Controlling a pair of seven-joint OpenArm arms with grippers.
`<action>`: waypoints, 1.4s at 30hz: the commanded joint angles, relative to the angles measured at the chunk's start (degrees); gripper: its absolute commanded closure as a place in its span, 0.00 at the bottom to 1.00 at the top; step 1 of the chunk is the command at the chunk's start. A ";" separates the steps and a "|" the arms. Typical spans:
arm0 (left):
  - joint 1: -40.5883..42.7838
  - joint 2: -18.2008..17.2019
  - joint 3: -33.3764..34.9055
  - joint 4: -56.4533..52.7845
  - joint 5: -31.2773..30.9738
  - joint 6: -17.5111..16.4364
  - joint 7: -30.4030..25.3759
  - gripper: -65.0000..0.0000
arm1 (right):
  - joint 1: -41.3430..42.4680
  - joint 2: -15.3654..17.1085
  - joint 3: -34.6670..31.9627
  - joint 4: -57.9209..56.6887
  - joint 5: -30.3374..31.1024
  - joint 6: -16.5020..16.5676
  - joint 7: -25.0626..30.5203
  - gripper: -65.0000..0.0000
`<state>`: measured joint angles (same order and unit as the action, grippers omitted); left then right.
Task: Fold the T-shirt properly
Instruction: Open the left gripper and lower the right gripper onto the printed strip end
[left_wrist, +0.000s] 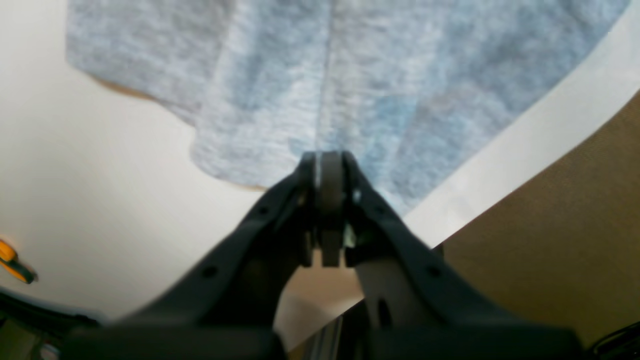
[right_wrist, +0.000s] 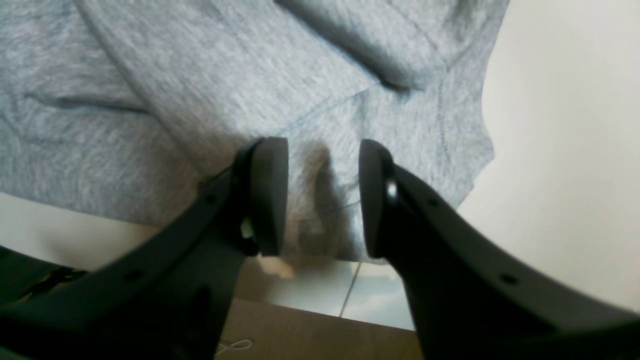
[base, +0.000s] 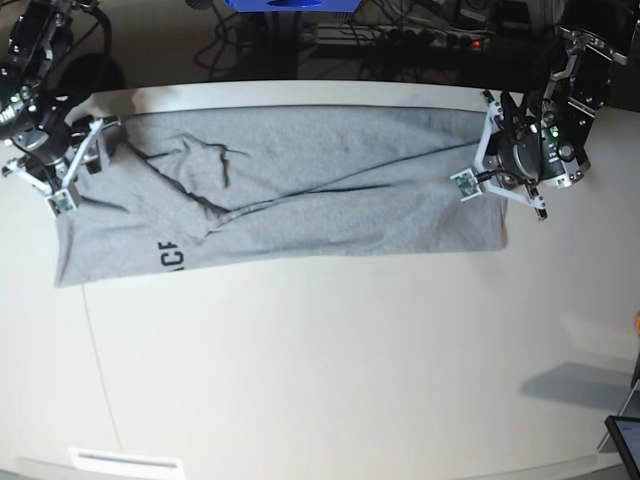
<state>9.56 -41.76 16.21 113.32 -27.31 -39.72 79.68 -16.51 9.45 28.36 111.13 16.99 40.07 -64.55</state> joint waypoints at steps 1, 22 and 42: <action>-0.64 -1.71 -0.34 0.92 0.54 -0.28 0.32 0.99 | 0.38 0.70 0.26 0.82 0.46 -0.07 0.77 0.67; -1.17 9.71 -26.01 -0.04 3.27 -0.28 -6.67 0.65 | 1.26 0.70 0.26 1.53 0.54 -1.53 1.48 0.67; 6.13 38.55 -35.50 -1.10 24.98 -0.28 -53.70 0.65 | -2.26 4.74 -13.28 2.32 0.28 -2.14 24.69 0.67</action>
<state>16.19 -2.85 -19.18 111.00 -1.54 -40.51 27.59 -19.20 13.58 14.68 112.36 16.58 38.33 -41.41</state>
